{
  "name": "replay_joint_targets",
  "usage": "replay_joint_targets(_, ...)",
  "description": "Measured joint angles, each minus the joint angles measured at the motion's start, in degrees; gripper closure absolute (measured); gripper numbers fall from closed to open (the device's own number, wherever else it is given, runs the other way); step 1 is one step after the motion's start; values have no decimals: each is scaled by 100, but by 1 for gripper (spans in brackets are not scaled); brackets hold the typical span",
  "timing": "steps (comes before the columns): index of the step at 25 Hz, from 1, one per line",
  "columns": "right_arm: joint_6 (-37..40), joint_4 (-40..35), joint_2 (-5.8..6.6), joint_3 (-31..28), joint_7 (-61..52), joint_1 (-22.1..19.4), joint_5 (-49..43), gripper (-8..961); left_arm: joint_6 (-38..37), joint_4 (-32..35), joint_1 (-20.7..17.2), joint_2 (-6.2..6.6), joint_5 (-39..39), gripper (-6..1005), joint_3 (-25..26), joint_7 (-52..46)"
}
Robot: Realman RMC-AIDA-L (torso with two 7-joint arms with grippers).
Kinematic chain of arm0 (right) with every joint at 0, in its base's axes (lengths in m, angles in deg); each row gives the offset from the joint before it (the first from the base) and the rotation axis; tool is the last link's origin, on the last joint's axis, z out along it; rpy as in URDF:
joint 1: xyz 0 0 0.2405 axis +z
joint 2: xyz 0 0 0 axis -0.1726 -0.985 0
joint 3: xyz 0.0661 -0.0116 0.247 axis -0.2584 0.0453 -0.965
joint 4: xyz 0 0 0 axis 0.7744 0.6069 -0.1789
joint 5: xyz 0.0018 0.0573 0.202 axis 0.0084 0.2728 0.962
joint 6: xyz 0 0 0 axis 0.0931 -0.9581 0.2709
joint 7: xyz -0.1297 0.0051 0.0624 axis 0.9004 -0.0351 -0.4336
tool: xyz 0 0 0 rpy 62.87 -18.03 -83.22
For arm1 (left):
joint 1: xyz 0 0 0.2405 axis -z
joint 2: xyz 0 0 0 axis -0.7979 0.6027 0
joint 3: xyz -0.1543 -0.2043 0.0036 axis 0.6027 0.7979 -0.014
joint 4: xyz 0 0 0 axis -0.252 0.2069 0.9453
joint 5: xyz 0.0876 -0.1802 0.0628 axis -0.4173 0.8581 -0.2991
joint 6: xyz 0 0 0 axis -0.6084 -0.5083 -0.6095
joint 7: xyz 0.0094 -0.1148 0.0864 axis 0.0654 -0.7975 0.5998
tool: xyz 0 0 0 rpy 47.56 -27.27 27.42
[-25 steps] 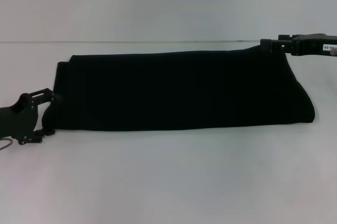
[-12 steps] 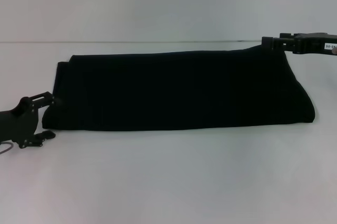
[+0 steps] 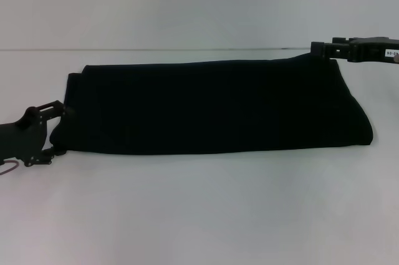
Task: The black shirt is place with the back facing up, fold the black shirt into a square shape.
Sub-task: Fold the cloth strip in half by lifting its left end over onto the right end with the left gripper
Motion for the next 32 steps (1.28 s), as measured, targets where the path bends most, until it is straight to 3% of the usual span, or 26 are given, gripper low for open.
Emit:
replay_joint_targets(8, 0, 0, 16, -9, -31, -12, 0, 190, 86, -46, -5, 3, -14, 90, -5, 117)
replay_joint_targets(21, -1, -12, 45, -8, -52, -4, 57, 191, -773, 216, -131, 8, -50, 94, 77, 32)
replay_joint_targets(32, -70, -18, 45, 4, -53, 4, 61, 192, -303, 20, -128, -3, -28, 106, 87, 39)
